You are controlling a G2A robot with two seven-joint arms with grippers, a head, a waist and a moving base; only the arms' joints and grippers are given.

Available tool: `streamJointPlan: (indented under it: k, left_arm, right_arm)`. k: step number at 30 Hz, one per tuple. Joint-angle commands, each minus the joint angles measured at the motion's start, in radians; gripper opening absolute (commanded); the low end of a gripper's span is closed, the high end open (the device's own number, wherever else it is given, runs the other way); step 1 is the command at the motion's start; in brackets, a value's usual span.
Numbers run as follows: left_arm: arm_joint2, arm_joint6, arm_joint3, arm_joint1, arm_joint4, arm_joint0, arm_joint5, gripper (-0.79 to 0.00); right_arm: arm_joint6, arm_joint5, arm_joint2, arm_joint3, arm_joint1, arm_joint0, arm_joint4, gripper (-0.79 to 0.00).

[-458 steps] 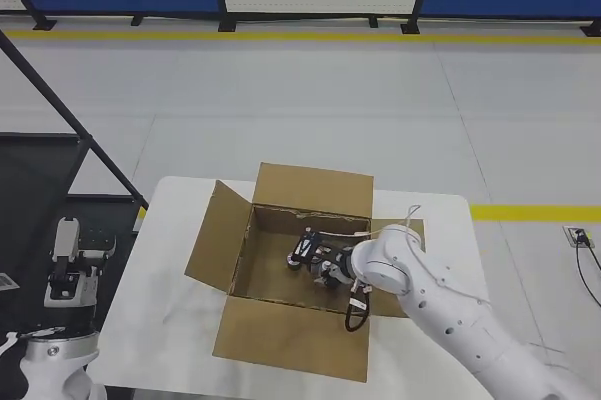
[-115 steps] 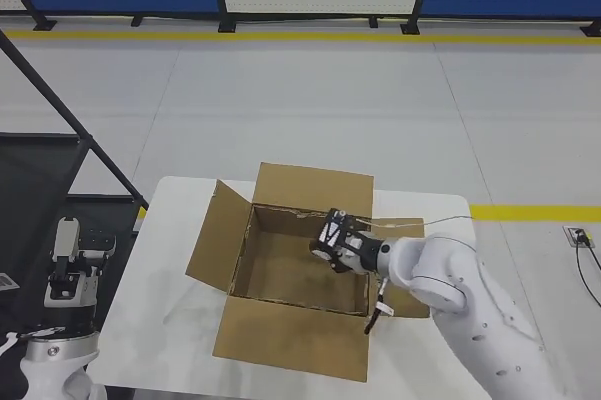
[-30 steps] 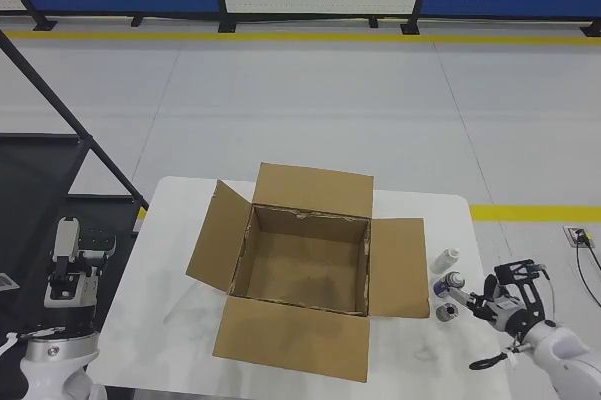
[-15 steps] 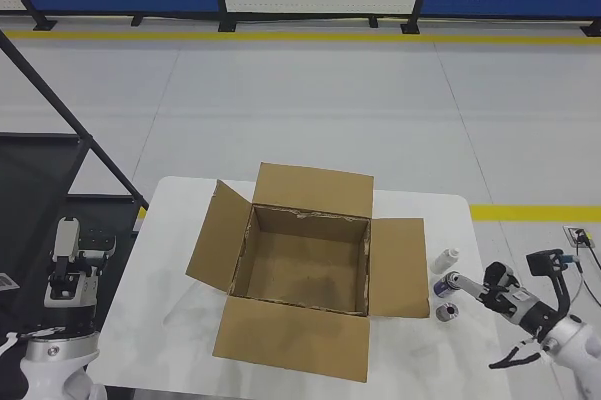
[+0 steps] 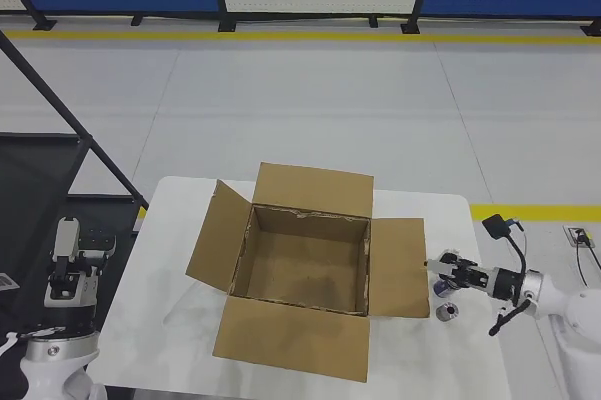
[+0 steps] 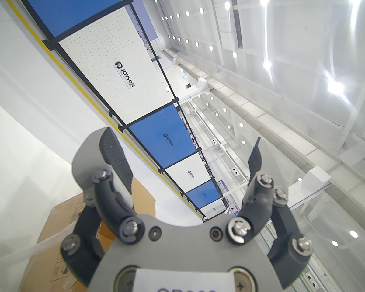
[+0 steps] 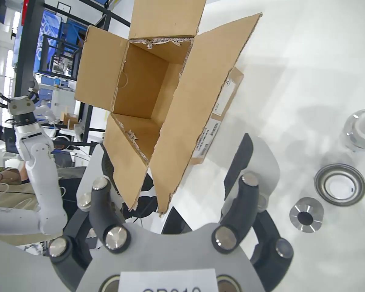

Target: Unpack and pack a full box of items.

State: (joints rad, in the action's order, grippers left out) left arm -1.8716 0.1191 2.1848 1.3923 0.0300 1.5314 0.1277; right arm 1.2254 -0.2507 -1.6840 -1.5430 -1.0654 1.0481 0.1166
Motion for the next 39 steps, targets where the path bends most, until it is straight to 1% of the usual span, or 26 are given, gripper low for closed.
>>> streamJointPlan:
  k: [1,5,9,10,12,14,15,16,23,26,27,28,29,30,31,32,35,37,39]
  left_arm:
    - [0.000,0.000,0.000,0.000,0.000,0.000,0.000,0.000]
    - [0.000,0.000,0.000,0.000,0.000,0.000,0.000,0.000]
    - [0.000,0.000,0.000,0.000,0.000,0.000,0.000,0.000]
    - [0.000,0.000,0.000,0.000,0.000,0.000,0.000,0.000]
    - [0.000,0.000,0.000,0.000,0.000,0.000,0.000,0.000]
    - [0.000,0.000,0.000,0.000,0.000,0.000,0.000,0.000]
    - [0.000,0.000,0.000,0.000,0.000,0.000,0.000,0.000]
    - [0.000,0.000,0.000,0.000,0.000,0.000,0.000,0.000]
    - [0.000,0.000,0.000,0.000,0.000,0.000,0.000,0.000]
    - [0.000,0.000,0.000,0.000,0.000,0.000,0.000,0.000]
    - [0.000,0.000,0.000,0.000,0.000,0.000,0.000,0.000]
    - [0.000,0.000,0.000,0.000,0.000,0.000,0.000,0.000]
    - [0.000,0.000,0.000,0.000,0.000,0.000,0.000,0.000]
    - [0.000,0.000,0.000,0.000,0.000,0.000,0.000,0.000]
    - [0.000,0.000,0.000,0.000,0.000,0.000,0.000,0.000]
    - [0.000,0.000,0.000,0.000,0.000,0.000,0.000,0.000]
    - [0.000,0.000,0.000,0.000,0.000,0.000,0.000,0.000]
    - [0.000,0.000,0.000,0.000,0.000,0.000,0.000,0.000]
    - [0.000,0.000,0.000,0.000,0.000,0.000,0.000,0.000]
  right_arm:
    - [0.011,0.014,0.024,0.036,0.002,-0.036,0.005,-0.474]
    - [-0.001,0.047,0.064,0.084,0.005,-0.086,0.039,-0.480]
    - [0.010,0.047,0.085,0.110,0.010,-0.109,0.030,-0.480]
    - [0.015,0.049,0.094,0.115,0.011,-0.114,0.030,-0.502]
    - [0.013,0.050,0.113,0.120,0.011,-0.123,0.032,-0.573]
    - [0.006,0.049,0.130,0.126,0.011,-0.131,0.027,-0.585]
    - [0.006,0.046,0.139,0.126,0.012,-0.135,0.028,-0.622]
    - [0.004,0.045,0.146,0.129,0.012,-0.139,0.027,-0.677]
    - [-0.013,0.049,0.182,0.134,0.017,-0.159,0.027,-0.717]
    - [-0.018,0.053,0.195,0.137,0.019,-0.167,0.027,-0.711]
    - [-0.019,0.056,0.199,0.138,0.019,-0.171,0.029,-0.693]
    - [-0.021,0.060,0.203,0.139,0.020,-0.174,0.033,-0.640]
    - [-0.025,0.062,0.206,0.138,0.021,-0.177,0.041,-0.551]
    - [-0.031,0.068,0.208,0.136,0.023,-0.178,0.050,-0.397]
    - [-0.034,0.074,0.209,0.130,0.024,-0.177,0.058,-0.046]
    - [-0.037,0.079,0.206,0.123,0.027,-0.174,0.068,0.000]
    - [-0.069,0.086,0.168,0.072,0.038,-0.139,0.118,0.000]
    - [-0.097,0.069,0.121,0.016,0.049,-0.086,0.159,0.000]
    - [-0.137,0.043,0.068,-0.059,0.060,-0.014,0.235,0.000]
